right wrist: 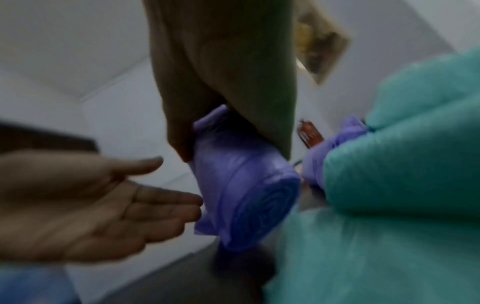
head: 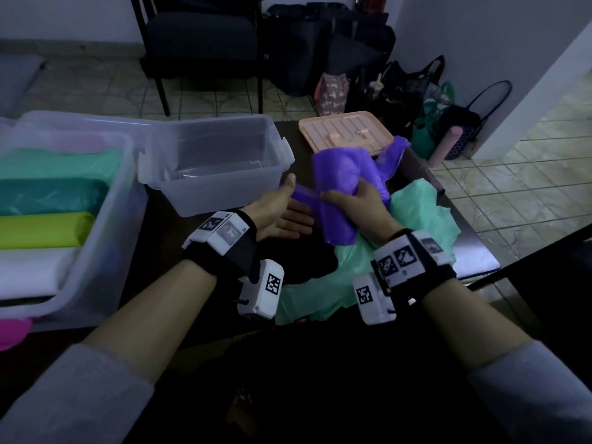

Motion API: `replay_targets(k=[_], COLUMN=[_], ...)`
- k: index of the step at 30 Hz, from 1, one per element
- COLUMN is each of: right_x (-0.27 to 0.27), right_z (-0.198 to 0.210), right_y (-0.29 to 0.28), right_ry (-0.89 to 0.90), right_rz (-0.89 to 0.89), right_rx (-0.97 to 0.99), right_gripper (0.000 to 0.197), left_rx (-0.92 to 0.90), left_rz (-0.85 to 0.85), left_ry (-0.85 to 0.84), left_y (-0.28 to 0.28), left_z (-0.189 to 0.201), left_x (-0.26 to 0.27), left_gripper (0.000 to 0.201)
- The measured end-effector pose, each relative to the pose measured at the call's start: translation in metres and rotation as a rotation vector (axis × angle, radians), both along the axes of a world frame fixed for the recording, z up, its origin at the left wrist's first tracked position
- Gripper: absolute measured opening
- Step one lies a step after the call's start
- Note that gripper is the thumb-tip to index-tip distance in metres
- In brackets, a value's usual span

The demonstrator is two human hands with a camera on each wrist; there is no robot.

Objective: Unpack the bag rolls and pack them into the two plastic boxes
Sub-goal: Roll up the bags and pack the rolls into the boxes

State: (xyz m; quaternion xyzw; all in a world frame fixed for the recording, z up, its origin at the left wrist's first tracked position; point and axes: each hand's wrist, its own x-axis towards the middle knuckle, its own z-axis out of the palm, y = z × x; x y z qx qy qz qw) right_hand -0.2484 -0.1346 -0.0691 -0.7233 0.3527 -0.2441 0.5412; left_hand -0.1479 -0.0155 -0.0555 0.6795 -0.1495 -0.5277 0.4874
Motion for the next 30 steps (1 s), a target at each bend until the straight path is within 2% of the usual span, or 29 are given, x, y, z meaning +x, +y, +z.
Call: replay_targets(k=[1,3,5,7,8,10,12,14,16,18,20,22,23,24,25,27,30], right_x=[-0.003,-0.010,-0.016,-0.021,-0.022,-0.023,-0.023,-0.025,-0.028,-0.031,-0.032,-0.029,-0.027,-0.025,-0.023,-0.019,-0.012], right_z=[0.002,0.003,-0.002,-0.010,-0.013,-0.018,-0.022,-0.024,-0.025,-0.026,-0.030,-0.026,-0.023,-0.022,-0.021,-0.019,-0.017], right_y=[0.005,0.015,0.024,0.027,0.028,0.030,0.031,0.030,0.028,0.029,0.030,0.031,0.034,0.037,0.040,0.048,0.044], right_ry=[-0.002,0.033,0.108,0.129,0.144,0.210,0.276,0.268,0.260,0.296,0.270,0.311,0.389,0.454,0.505,0.597,0.652], right_rz=[0.111,0.373,0.548,0.616,0.612,0.559,0.518,0.554,0.650,0.657,0.455,0.229,0.208,0.223,0.250,0.301,0.368], right_rx=[-0.199,-0.472,-0.839,-1.182,-1.272,-1.332,-1.280,-1.142,-0.994,-0.827,-0.624,-0.403,-0.289,-0.194,-0.156,-0.250,-0.334], right_gripper=[0.036,0.059,0.057,0.050,0.048,0.049,0.060,0.066,0.063,0.054,0.045,0.027,0.031,0.044,0.056,0.072,0.076], left_rx=[-0.006,-0.045,-0.056,-0.027,-0.023,-0.021,-0.036,-0.038,0.009,0.052,0.075,0.077,0.067,0.057,0.057,0.042,0.059], left_rz=[0.002,0.035,0.105,0.088,0.071,0.077,0.116,0.128,0.124,0.157,0.189,0.232,0.254,0.277,0.303,0.328,0.277], left_ry=[0.064,0.202,0.266,0.218,0.194,0.174,0.169,0.155,0.103,0.058,0.033,0.030,0.031,0.028,0.021,0.037,0.070], left_y=[-0.001,-0.002,-0.003,0.000,0.002,0.004,0.006,0.006,0.004,0.004,0.003,0.002,0.001,-0.001,-0.004,-0.006,-0.008], left_z=[-0.002,-0.006,-0.009,-0.011,-0.012,-0.018,-0.022,-0.024,-0.027,-0.029,-0.030,-0.028,-0.026,-0.025,-0.024,-0.018,-0.010], left_x=[0.001,0.007,0.015,0.016,0.014,0.010,0.006,0.004,0.006,0.005,0.004,0.001,-0.002,-0.003,-0.005,-0.009,-0.011], left_gripper=[0.076,0.074,0.064,0.048,0.035,0.014,0.011,0.008,0.005,0.005,0.015,0.028,0.030,0.031,0.032,0.038,0.048])
